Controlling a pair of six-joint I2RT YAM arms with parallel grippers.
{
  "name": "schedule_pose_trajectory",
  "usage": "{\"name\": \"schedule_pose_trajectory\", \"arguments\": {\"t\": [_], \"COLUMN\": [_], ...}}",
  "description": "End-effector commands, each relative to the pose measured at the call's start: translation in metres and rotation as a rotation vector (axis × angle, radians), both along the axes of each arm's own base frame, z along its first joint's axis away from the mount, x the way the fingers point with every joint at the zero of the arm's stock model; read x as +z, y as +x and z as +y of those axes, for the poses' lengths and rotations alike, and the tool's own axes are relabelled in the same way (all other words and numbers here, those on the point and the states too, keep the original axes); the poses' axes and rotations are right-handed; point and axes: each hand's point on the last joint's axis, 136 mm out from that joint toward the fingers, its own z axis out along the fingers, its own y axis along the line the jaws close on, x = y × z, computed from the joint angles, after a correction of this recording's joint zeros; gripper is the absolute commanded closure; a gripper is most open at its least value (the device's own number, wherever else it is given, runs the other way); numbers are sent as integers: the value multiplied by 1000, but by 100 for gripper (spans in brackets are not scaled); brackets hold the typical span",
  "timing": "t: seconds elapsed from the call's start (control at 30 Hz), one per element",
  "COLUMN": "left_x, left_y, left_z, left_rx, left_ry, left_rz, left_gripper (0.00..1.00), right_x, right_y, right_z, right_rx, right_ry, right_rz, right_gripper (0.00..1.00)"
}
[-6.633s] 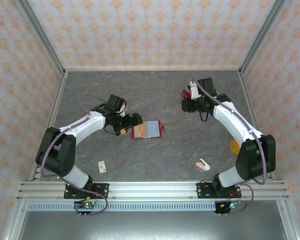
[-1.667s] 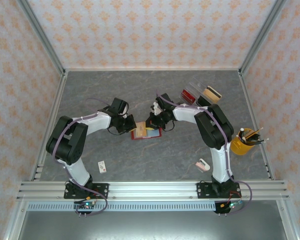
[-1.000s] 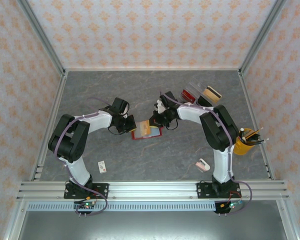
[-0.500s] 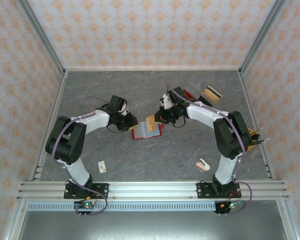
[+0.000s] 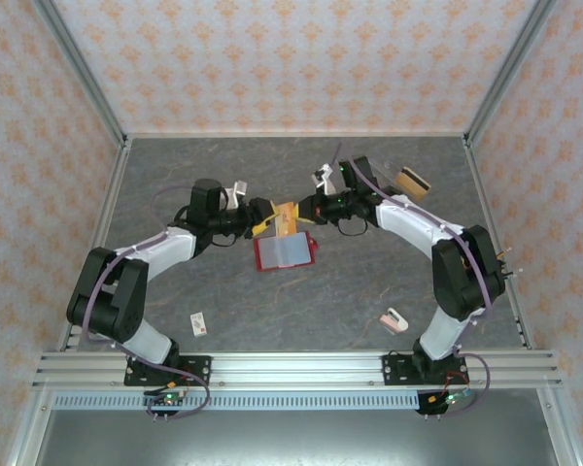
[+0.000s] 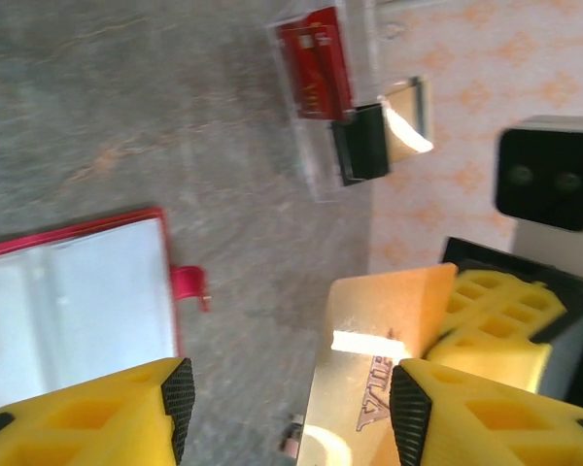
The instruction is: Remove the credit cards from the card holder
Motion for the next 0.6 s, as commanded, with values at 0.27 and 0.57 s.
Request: {"name": "schedule_pose_trajectory", "arguments": {"t": [0.27,0.57], "left_x": [65,76], "left_y": [-3,-4], "left_z": [-11,-17], "left_rx": [-50,-29], "left_ry": [-138,-154], "left_rz": [-198,-223], "left_gripper": [68,100], "right_x": [43,54], "right_y": [3,8], "right_z": [7,11], "right_rx": [14,-7], "right_ry": [172,247], "right_rz": [-30,-14], "right_gripper": [100,96]}}
